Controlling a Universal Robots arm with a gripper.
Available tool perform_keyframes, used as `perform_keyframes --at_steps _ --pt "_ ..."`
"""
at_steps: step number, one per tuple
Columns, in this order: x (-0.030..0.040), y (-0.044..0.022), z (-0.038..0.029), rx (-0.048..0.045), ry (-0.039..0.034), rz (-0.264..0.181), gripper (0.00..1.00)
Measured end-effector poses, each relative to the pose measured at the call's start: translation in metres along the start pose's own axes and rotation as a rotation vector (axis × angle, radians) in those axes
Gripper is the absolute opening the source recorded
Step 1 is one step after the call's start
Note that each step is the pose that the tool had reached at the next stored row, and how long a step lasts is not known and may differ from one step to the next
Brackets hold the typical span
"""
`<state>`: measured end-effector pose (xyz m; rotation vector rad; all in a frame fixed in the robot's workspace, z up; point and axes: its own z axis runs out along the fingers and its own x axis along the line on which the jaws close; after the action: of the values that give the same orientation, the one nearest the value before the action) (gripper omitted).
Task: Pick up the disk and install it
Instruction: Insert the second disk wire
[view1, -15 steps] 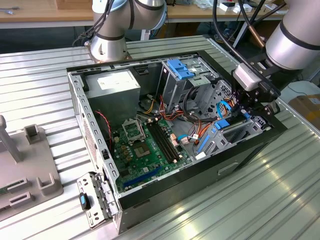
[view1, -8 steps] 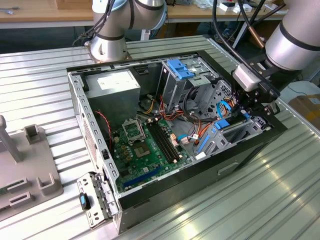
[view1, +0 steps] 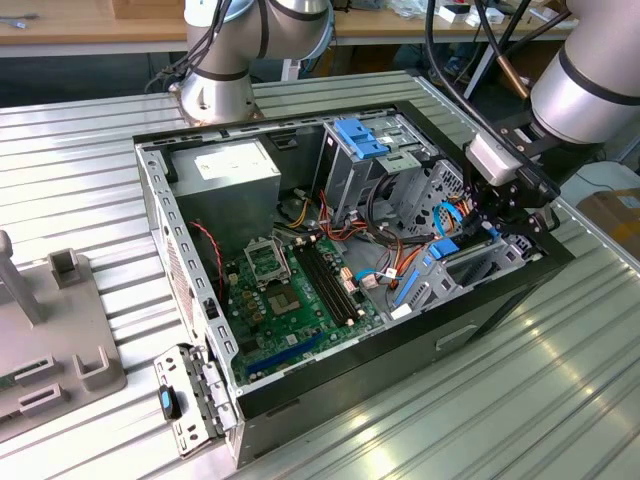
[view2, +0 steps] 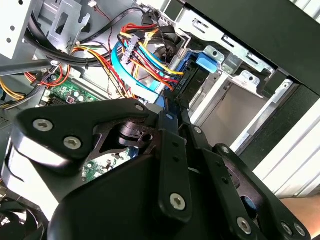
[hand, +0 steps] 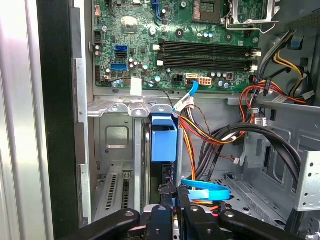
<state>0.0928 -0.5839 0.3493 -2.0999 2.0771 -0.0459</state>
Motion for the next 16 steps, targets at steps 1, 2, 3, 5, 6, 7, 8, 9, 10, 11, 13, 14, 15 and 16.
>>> perform_keyframes --at_steps 1,2,3,5,6,7,8,9,10,11,13,14,15,16 --pt "0.0 0.0 0.0001 0.0 -0.0001 0.0 0.16" --pt "0.0001 0.0001 0.0005 0.0 -0.0003 0.0 0.16" --pt "0.0001 0.0001 0.0006 0.0 -0.0001 0.0 0.16" --pt "0.0003 0.0002 0.0013 0.0 0.0 0.0 0.16" --pt "0.0004 0.0003 0.0016 0.0 0.0 0.0 0.16" --pt "0.0005 0.0003 0.0017 0.0 0.0 0.0 0.16" --pt "0.0005 0.0003 0.0018 0.0 0.0 0.0 0.16" --pt "0.0006 0.0004 0.0026 0.0001 -0.0004 0.0 0.16" --pt "0.0008 0.0005 0.0028 0.0 -0.0001 0.0 0.16" --pt "0.0008 0.0005 0.0031 0.0 -0.0001 0.0 0.16" --pt "0.001 0.0006 0.0036 0.0 0.0001 0.0 0.16" --pt "0.001 0.0006 0.0037 0.0 0.0001 0.0 0.16" --pt "0.001 0.0006 0.0037 0.0 0.0 0.0 0.16" --pt "0.001 0.0006 0.0039 0.0 0.0 0.0 0.16"
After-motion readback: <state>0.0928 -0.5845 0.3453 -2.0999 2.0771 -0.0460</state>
